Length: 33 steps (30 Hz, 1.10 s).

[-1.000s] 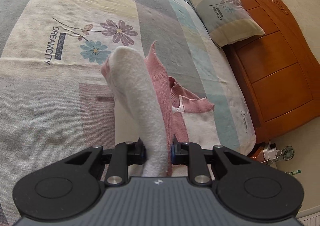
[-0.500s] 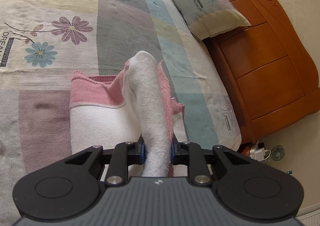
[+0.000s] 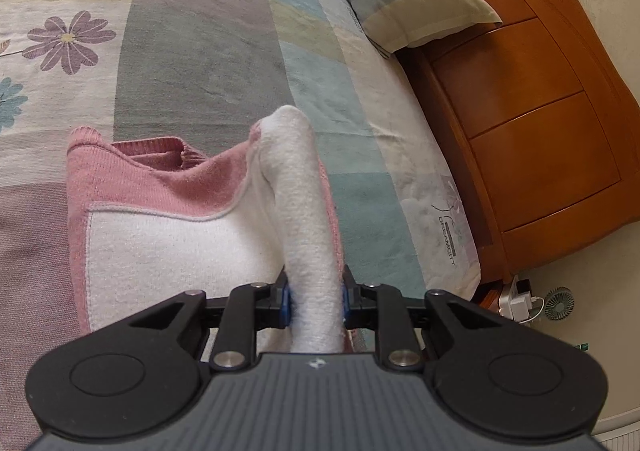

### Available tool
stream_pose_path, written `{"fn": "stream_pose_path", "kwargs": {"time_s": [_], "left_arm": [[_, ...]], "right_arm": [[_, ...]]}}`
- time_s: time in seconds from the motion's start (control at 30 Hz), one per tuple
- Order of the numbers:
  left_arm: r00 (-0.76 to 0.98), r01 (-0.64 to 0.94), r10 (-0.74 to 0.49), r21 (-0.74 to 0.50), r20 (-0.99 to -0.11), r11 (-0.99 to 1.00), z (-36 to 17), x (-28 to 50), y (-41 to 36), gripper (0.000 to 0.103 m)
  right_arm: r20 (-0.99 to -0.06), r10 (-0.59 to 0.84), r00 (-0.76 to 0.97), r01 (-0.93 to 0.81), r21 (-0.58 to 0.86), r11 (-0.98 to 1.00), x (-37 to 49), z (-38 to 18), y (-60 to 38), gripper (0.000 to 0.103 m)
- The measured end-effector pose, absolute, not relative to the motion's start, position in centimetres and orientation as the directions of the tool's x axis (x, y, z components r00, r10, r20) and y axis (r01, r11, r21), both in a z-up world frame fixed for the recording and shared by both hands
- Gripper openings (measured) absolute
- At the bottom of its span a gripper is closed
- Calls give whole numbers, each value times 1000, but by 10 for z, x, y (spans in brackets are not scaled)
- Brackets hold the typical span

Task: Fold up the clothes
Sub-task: 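Lift the white side edge with the left gripper and fold it over the pink front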

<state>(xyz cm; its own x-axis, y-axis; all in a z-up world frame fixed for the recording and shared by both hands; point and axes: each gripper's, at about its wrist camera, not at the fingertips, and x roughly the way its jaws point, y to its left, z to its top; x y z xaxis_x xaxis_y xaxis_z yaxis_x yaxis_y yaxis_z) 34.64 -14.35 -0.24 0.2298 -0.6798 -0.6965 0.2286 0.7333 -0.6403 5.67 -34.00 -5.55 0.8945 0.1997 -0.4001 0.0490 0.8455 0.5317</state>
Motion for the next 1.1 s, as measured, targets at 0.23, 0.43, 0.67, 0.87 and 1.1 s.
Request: {"fn": "stream_pose_path", "kwargs": {"time_s": [0.23,0.43,0.67,0.87,1.1], "left_arm": [[197,222,-658,-621,-727,752,-19,357,-182,20],[174,196,-630,-600,-757,775,-44,363,-207,20],[153,179,-617,-592,-772,786,-60,365,-222,20],[148,185,-599,-573,-787,798,-66,368,-234,20],[131,230,-644,-609,-753,759,-56,368,-243,33]], "right_arm": [[-393,182,902,60,529,847,48,-53,-351,103],[-382,162,910,57,501,864,37,-44,-355,103],[-405,150,902,76,490,868,35,-46,-357,103],[-418,150,896,79,482,873,36,-48,-354,103],[-439,143,887,90,467,880,34,-49,-351,103]]}}
